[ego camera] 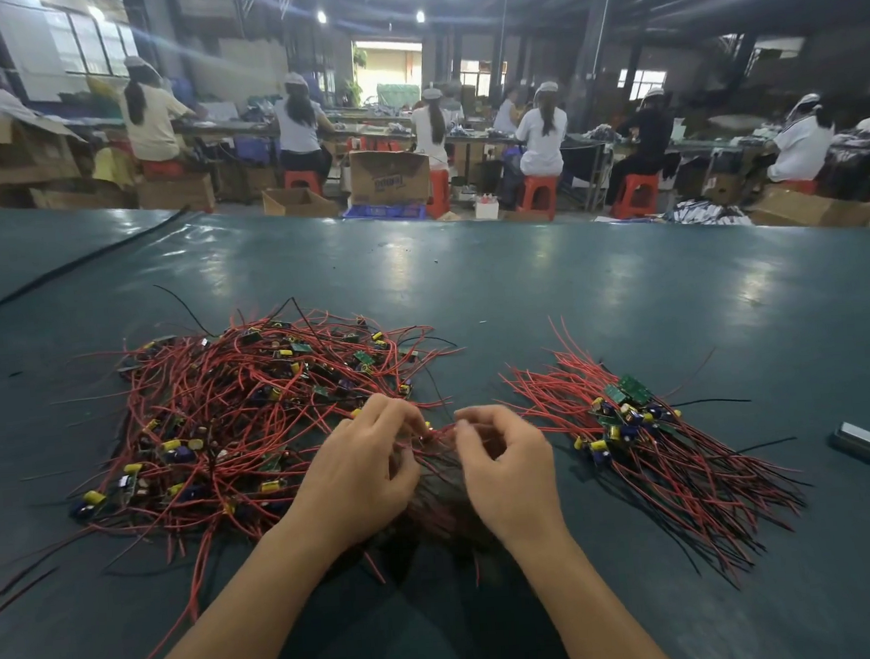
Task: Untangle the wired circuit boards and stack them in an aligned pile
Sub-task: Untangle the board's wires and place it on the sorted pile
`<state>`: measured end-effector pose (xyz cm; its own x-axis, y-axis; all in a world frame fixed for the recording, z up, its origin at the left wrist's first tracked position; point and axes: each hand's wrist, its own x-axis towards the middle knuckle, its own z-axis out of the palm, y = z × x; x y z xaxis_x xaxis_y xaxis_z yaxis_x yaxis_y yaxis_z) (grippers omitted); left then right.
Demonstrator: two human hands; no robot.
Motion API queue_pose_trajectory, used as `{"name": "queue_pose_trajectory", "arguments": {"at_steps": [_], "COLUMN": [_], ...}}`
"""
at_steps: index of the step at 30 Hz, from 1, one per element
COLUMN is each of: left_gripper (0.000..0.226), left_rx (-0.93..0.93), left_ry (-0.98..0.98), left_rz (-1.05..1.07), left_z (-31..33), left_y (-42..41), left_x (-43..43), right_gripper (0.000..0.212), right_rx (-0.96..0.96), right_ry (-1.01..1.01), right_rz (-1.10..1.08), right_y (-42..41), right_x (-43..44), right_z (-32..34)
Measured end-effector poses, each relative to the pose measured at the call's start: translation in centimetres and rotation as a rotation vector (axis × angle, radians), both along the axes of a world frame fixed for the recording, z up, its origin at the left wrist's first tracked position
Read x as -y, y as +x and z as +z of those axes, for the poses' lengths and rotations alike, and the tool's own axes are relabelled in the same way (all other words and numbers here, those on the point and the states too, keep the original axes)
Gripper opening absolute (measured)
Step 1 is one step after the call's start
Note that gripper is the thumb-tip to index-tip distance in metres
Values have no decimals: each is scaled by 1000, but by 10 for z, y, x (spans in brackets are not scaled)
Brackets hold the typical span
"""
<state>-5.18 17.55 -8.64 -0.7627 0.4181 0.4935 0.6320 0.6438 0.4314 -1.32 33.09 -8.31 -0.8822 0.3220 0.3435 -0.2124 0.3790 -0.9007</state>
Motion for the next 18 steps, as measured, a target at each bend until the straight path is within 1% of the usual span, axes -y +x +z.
{"name": "queue_pose_trajectory", "arguments": {"at_steps": [3, 4, 6, 8, 11, 13, 16, 18], "left_gripper": [18, 17, 9, 1, 2, 9, 22, 30], "left_rx": [-2, 0, -21, -7, 57, 44, 45, 25], "left_ry": [2, 9, 21, 34, 18, -20, -16, -11], "left_rz": [90, 96, 88, 61, -27, -52, -76, -96], "left_z": [3, 3, 5, 4, -1, -4, -5, -5], "left_y": [-4, -5, -4, -2, -3, -4, -3, 2], "left_x": [8, 10, 10, 7, 3, 2, -1, -7], "right_gripper": [19, 20, 20, 20, 19, 14, 21, 22], "right_rx": [-59, -76, -106, -119, -119, -121, -124, -100], "right_ry": [-339, -458, -669, -873, -1125, -1276, -1471, -1541], "right_rz": [-81, -94, -90, -40, 93, 210, 322, 348], "right_y": [-2, -2, -1, 1, 5, 8, 12, 12], "right_x": [-13, -17, -21, -22, -25, -28, -28, -23], "right_z": [11, 15, 22, 30, 37, 42, 46, 46]}}
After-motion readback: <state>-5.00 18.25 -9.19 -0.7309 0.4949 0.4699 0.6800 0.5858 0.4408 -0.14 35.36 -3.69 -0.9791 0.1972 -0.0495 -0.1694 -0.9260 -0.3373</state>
